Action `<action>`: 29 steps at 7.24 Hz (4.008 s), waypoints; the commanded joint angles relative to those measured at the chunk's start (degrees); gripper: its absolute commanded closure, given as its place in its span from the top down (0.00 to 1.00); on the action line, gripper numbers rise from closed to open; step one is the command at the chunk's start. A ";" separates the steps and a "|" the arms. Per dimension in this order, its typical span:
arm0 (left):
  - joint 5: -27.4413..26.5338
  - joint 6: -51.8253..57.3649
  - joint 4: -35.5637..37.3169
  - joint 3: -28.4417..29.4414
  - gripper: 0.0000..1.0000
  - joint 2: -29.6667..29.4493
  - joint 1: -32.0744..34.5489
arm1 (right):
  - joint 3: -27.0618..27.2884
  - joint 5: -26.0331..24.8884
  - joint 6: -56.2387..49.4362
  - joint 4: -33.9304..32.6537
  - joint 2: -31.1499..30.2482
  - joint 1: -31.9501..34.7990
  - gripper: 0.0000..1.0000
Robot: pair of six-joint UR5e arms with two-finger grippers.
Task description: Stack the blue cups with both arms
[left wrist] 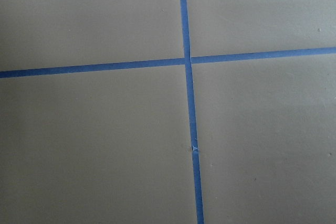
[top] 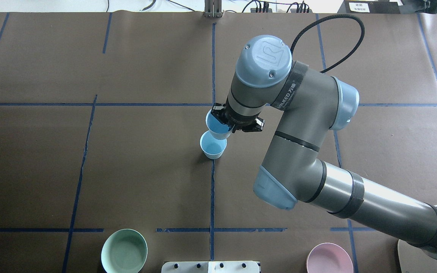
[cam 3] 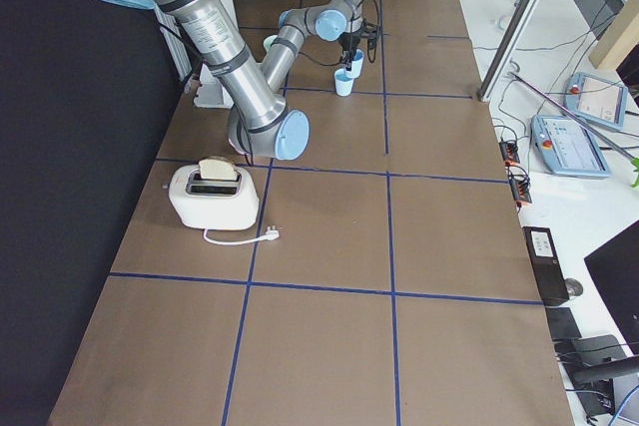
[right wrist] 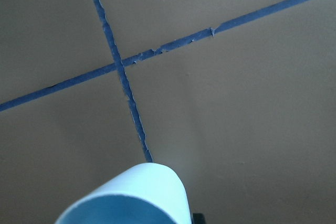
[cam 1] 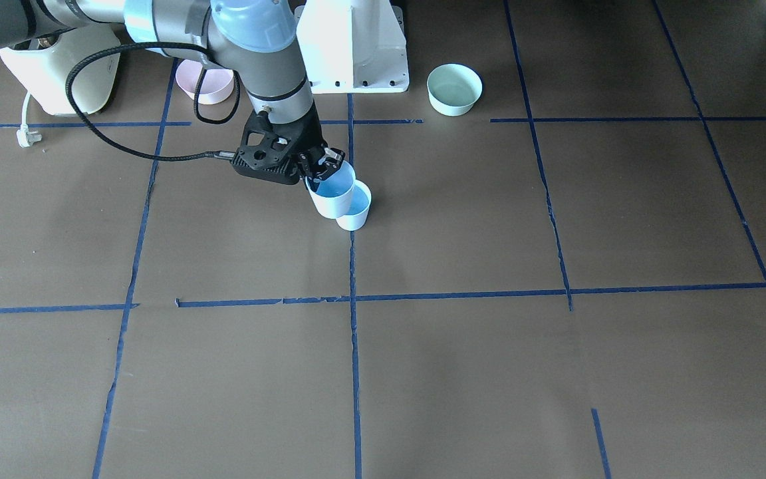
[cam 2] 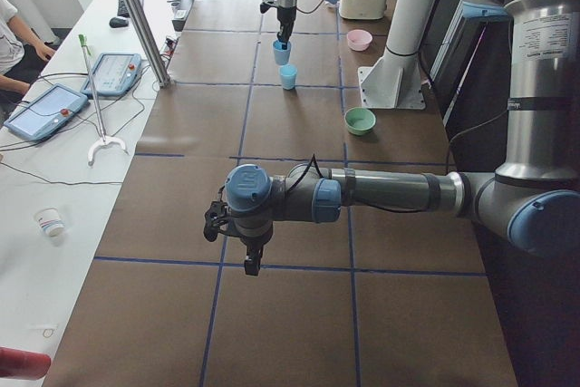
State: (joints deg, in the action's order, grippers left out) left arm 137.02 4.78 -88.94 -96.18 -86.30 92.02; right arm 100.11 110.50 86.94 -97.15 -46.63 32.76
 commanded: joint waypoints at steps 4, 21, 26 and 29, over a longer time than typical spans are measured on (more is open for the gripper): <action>0.00 0.05 0.08 -0.06 1.00 -0.01 0.00 | -0.88 -1.95 0.60 0.38 0.58 -2.87 1.00; -0.88 -1.79 0.87 -0.75 1.00 3.06 -2.81 | -6.41 24.06 -101.44 0.47 -47.85 57.33 1.00; -0.79 -1.79 0.87 -1.02 1.00 3.16 -2.90 | -6.41 24.15 -101.44 0.47 -47.76 57.15 1.00; -0.70 -1.79 0.87 -1.11 1.00 3.16 -2.90 | -6.33 24.33 -101.27 0.47 -47.85 57.15 1.00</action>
State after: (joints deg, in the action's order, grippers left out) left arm 136.29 2.99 -88.07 -97.26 -83.17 89.12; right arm 93.74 134.76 -14.43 -96.68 -94.43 89.95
